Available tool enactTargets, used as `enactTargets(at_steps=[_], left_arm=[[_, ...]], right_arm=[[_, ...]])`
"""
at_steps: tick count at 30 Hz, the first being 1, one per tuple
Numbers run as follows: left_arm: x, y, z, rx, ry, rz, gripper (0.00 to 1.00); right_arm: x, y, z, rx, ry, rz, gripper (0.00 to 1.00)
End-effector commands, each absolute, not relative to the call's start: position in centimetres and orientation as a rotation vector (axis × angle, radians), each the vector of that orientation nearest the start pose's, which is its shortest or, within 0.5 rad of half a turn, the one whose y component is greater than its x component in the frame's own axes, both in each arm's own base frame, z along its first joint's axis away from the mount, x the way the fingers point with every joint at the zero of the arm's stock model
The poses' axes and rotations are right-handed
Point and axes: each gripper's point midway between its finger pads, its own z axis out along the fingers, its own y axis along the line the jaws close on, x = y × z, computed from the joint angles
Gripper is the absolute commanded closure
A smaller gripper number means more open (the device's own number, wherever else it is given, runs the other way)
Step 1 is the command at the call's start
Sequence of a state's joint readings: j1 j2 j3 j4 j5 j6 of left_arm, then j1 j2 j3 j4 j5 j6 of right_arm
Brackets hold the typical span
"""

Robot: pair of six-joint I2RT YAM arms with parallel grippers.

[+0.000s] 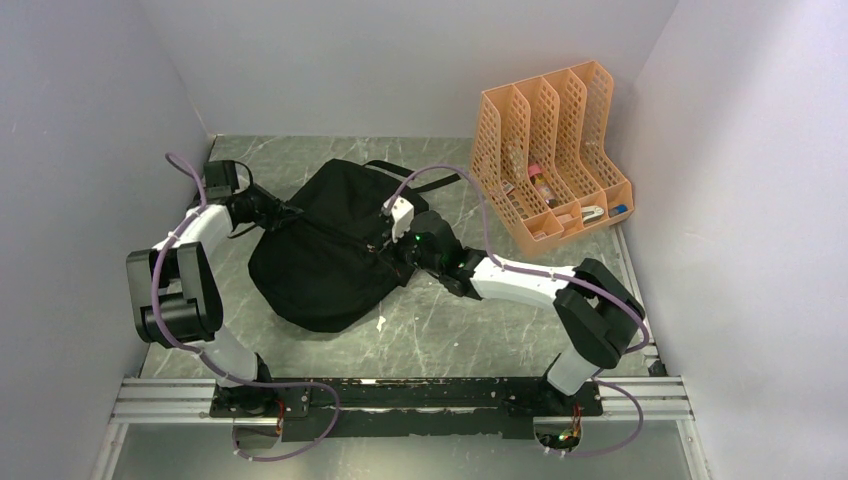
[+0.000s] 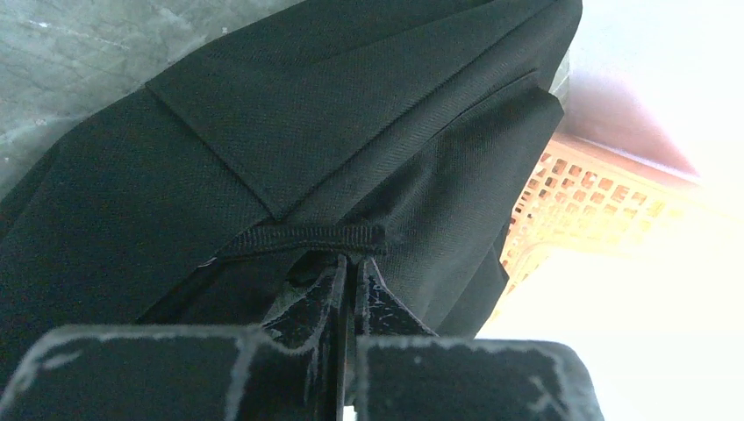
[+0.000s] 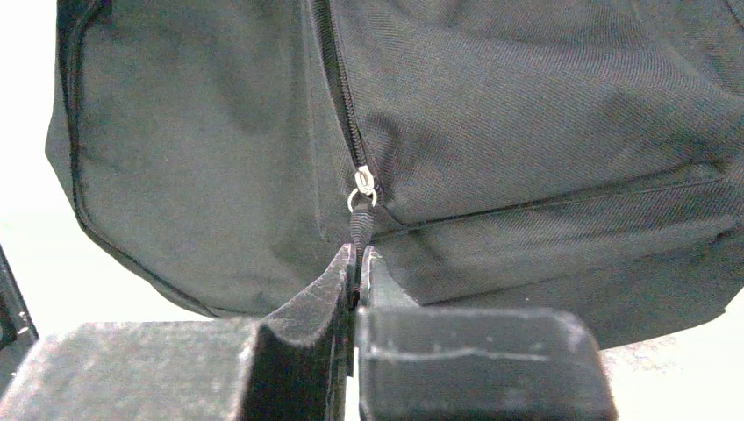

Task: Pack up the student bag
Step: Zip the student bag at the center of the board, then reset both arms

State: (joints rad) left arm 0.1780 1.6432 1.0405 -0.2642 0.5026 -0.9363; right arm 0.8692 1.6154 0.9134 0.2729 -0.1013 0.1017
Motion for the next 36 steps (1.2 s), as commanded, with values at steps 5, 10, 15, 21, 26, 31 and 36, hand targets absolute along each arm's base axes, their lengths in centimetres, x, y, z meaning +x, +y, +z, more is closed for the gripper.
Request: enactTargets(at_steps=[5,10,15,21,26,31,36], left_arm=[[45.1,1.6,14.5,-1.022,2.083,-0.73,0.95],[45.4,1.5,15.1,-0.974,2.069,-0.74,0.95],[45.3,1.1,16.0,-0.925,2.056,-0.764,0.95],[44.9,-0.1,18.3,-0.816,2.039,-0.812,0.78],[43.6,-1.5,20.9,-0.636,2.071,-0.743,0.47],[41.1,-2.8,23.8,-0.398,2.059,-0.61,0.28],[38.0,-3.5,26.4,-0.174,2.024,-0.343,0.13]], right_arm=[[28.4,33.7,8.5,-0.901,2.041,0.514,1.0],[29.8,30.7,6.6,-0.818,2.137,0.295,1.0],[29.9,30.7,6.8,-0.817,2.136,0.291,1.0],[30.0,32.6,11.2,-0.745,2.036,0.442,0.66],[30.4,32.8,17.0,-0.643,1.911,0.528,0.53],[32.1,29.7,21.7,-0.442,1.861,0.531,0.41],[33.8,23.3,25.5,-0.184,1.806,0.399,0.2]])
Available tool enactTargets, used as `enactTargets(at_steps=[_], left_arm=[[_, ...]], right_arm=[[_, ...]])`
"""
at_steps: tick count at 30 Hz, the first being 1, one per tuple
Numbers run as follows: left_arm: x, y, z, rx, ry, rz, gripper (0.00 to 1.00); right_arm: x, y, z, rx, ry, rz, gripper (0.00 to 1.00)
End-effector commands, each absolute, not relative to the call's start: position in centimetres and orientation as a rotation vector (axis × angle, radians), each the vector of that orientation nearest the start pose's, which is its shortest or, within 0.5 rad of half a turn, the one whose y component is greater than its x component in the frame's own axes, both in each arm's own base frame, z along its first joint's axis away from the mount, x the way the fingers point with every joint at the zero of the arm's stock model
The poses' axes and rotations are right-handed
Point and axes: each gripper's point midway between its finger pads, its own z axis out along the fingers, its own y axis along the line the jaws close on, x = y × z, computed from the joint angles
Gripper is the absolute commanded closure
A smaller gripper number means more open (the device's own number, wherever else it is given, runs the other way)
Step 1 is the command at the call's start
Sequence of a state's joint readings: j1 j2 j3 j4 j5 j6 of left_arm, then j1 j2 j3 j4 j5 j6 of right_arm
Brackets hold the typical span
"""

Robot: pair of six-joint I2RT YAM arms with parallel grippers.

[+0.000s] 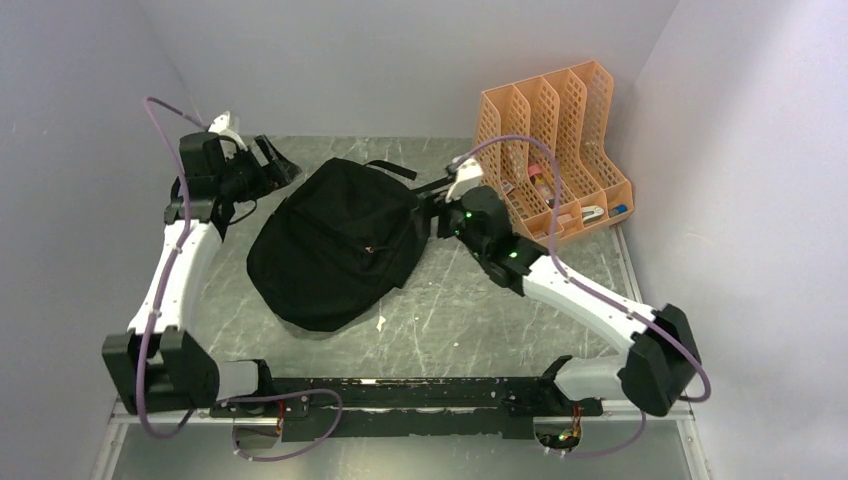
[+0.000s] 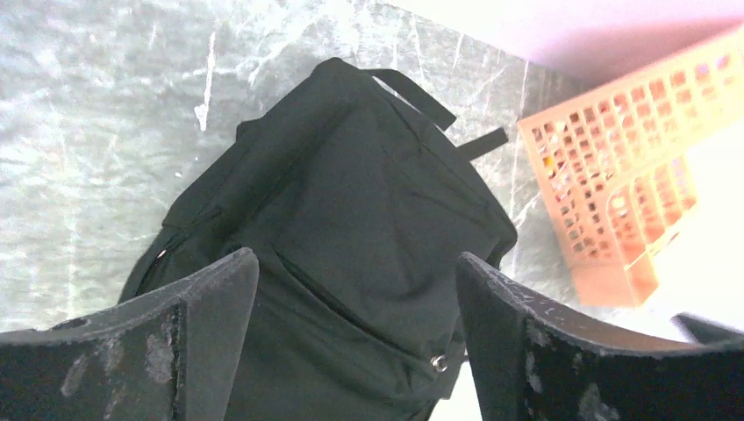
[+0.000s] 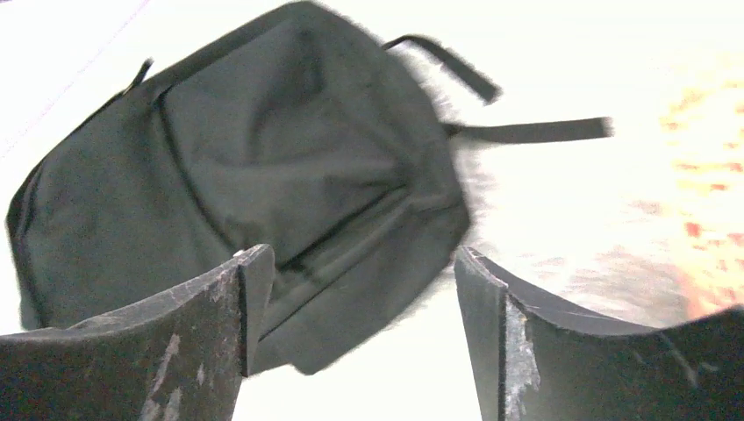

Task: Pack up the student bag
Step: Reset both arms

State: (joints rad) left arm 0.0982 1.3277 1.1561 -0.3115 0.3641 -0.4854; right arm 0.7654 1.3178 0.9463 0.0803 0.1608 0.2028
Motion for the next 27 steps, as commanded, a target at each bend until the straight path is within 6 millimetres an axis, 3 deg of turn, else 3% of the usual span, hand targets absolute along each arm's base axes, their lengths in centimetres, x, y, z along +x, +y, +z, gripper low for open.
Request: enactTargets(at_steps=[1,2,6,11,18,27], left_arm=[[37.2,-2.9,27.4,-0.167,1.994,-0.272,0.12],[36.4,-3.1,28.0,-0.134,1.973,-0.231,0.12],[33.5,-2.2,29.8,-0.122,1.876,-0.131,0.11],[32.1,-0.3,28.8,-0.288,1.875,-0.071,0.1],[31.7,-0.5,26.2,-0.396,1.869,-0.135,0.1],[31.6,-0.8,25.8,-0.398,1.867,-0.154,0.1]], right_arm=[[33.9,21.8,26.2,-0.138,1.787,0.348,0.1],[33.9,20.3,26.9,-0.099,1.768,0.295,0.02],[33.0,14.9,29.4,0.028,1.684,0.116,0.0],[31.4,11.4,29.3,0.084,1.67,0.004,0.0],[30.6,12.4,28.1,0.032,1.68,0.091,0.0],[30.7,12.3,27.3,0.03,1.691,0.075,0.0]])
